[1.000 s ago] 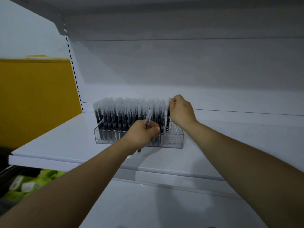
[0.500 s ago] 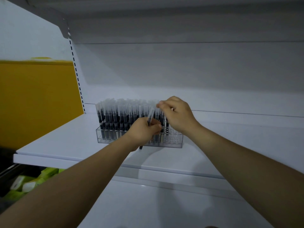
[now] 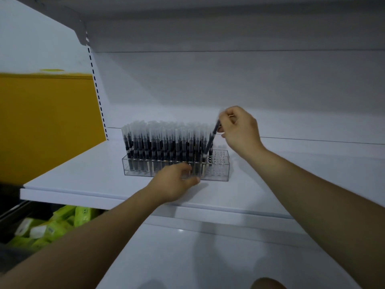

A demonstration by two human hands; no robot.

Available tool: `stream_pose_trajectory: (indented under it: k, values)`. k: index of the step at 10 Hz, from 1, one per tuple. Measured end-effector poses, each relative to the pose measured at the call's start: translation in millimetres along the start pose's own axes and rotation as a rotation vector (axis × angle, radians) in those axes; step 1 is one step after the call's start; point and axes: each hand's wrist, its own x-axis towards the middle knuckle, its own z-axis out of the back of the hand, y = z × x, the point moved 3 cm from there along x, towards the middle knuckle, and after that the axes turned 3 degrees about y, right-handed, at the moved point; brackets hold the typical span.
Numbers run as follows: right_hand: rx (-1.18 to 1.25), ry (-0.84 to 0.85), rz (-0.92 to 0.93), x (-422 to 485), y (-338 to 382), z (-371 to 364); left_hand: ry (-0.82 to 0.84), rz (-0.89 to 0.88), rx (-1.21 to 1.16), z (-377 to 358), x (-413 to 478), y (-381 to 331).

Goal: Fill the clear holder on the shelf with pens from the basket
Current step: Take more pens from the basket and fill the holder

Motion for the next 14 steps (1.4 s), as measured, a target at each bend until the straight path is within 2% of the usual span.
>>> stream_pose_trajectory:
  k: [1, 2, 3, 8, 12, 14]
  values:
    - [-0.010, -0.023, -0.015, 2.2, -7.8, 2.3, -0.011, 0.040, 0.255, -10.3, -16.8, 20.1]
    - [-0.022, -0.014, -0.032, 1.0, -13.6, -3.6, -0.004, 0.022, 0.404, -17.5, -23.5, 31.3]
    - [-0.032, -0.006, -0.023, 2.9, -15.8, -9.8, 0.024, 0.043, 0.452, -22.0, -24.1, 36.8]
    - [-0.241, 0.035, 0.035, 9.6, -28.9, -24.3, -0.006, 0.049, 0.508, -29.2, -25.4, 39.6]
    - [-0.364, 0.107, -0.069, 10.3, -37.0, -32.2, -0.007, 0.042, 0.500, -28.3, -25.8, 39.8]
    - [-0.462, 0.195, -0.114, 6.1, -42.5, -35.4, -0.001, 0.044, 0.496, -27.8, -26.0, 39.4]
